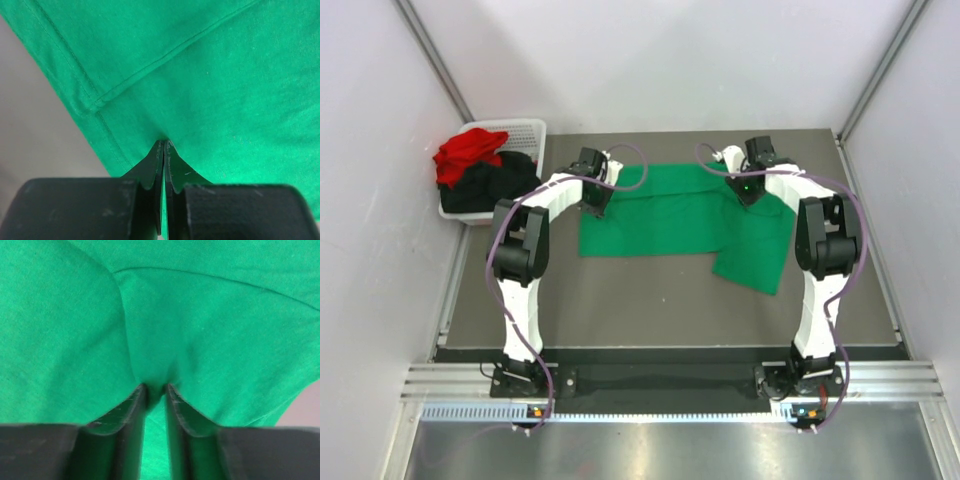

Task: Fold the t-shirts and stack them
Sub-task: Fold the tshirt

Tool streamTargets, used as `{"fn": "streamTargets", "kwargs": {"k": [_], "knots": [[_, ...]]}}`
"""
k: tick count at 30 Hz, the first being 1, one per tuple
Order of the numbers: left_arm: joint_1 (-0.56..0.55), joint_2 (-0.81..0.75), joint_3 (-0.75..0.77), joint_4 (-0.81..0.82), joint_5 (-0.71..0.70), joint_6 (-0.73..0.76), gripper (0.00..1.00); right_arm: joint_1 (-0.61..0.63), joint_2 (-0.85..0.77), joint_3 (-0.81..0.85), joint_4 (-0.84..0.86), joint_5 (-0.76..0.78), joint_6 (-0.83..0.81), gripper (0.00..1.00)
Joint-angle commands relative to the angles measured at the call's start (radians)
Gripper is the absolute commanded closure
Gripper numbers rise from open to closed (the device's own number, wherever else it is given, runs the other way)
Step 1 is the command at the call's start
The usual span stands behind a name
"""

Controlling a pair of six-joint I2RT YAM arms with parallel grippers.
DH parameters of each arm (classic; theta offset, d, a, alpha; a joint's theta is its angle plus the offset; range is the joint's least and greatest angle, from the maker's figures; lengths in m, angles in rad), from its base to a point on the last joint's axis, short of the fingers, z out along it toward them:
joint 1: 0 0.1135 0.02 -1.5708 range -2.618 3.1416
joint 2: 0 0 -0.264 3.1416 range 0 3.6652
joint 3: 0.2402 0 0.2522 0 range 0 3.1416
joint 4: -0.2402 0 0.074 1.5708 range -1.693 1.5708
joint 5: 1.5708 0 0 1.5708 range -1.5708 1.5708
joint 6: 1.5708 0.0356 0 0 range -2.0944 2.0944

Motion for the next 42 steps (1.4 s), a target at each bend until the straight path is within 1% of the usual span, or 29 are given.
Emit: {"fn": "streamTargets", "kwargs": {"k": [1, 2, 3, 4, 8, 15, 16, 17, 18, 20, 21, 24, 27, 29, 30, 33, 34, 38, 39, 42], "knots": [[0.001, 0.014, 0.007, 0.004, -0.008, 0.006, 0.97, -0.004, 0.005, 0.045, 0.008, 0.007, 0.013, 0.8], [0.0, 0.013, 0.007, 0.004, -0.01, 0.006, 0.98, -0.003, 0.005, 0.045, 0.009, 0.007, 0.013, 0.85], [0.001, 0.014, 0.006, 0.004, -0.01, 0.006, 0.98, -0.004, 0.006, 0.045, 0.008, 0.007, 0.013, 0.93], [0.001, 0.013, 0.006, 0.006, -0.01, 0.006, 0.98, -0.009, 0.005, 0.048, 0.009, 0.007, 0.015, 0.96], [0.001, 0.011, 0.004, 0.006, -0.007, 0.006, 0.98, -0.02, 0.011, 0.07, 0.026, 0.04, 0.021, 0.98], [-0.001, 0.011, 0.006, 0.003, -0.005, 0.008, 0.98, -0.04, 0.048, 0.146, 0.042, 0.082, 0.028, 0.96], [-0.001, 0.011, 0.006, 0.003, -0.004, 0.008, 0.98, -0.04, 0.057, 0.16, 0.043, 0.085, 0.027, 0.94], [-0.002, 0.011, 0.009, 0.003, -0.005, 0.009, 0.98, -0.04, 0.061, 0.166, 0.046, 0.085, 0.03, 0.9], [-0.001, 0.011, 0.011, 0.001, -0.004, 0.008, 0.98, -0.041, 0.065, 0.174, 0.049, 0.109, 0.033, 0.84], [-0.002, 0.011, 0.012, 0.001, -0.007, 0.009, 0.98, -0.04, 0.066, 0.177, 0.068, 0.14, 0.042, 0.78], [-0.004, 0.01, 0.012, 0.001, -0.008, 0.009, 0.98, -0.04, 0.06, 0.171, 0.078, 0.152, 0.047, 0.71], [-0.005, 0.007, 0.012, 0.0, -0.011, 0.012, 0.98, -0.041, 0.016, 0.14, 0.117, 0.177, 0.05, 0.66], [-0.007, 0.001, 0.009, -0.002, -0.013, 0.017, 0.98, -0.037, -0.07, 0.084, 0.135, 0.126, 0.03, 0.66], [-0.007, -0.002, 0.009, -0.002, -0.013, 0.015, 0.98, -0.037, -0.139, 0.044, 0.138, 0.05, -0.004, 0.67], [-0.007, -0.002, 0.009, -0.004, -0.014, 0.017, 0.98, -0.029, -0.19, -0.013, 0.141, 0.027, -0.021, 0.68], [-0.01, -0.001, 0.011, 0.0, -0.016, 0.017, 0.98, -0.012, -0.244, -0.108, 0.157, -0.041, -0.087, 0.71], [-0.011, 0.001, 0.012, 0.001, -0.016, 0.015, 0.98, -0.009, -0.242, -0.113, 0.128, -0.064, -0.099, 0.74], [-0.014, 0.004, 0.014, -0.002, -0.013, 0.017, 0.98, -0.004, -0.215, -0.108, 0.077, -0.107, -0.084, 0.78], [-0.014, 0.002, 0.014, 0.0, -0.014, 0.015, 0.98, -0.003, -0.212, -0.099, 0.066, -0.121, -0.079, 0.81], [-0.014, 0.002, 0.014, 0.0, -0.016, 0.017, 0.98, 0.009, -0.178, -0.059, -0.003, -0.179, -0.074, 0.83]]}}
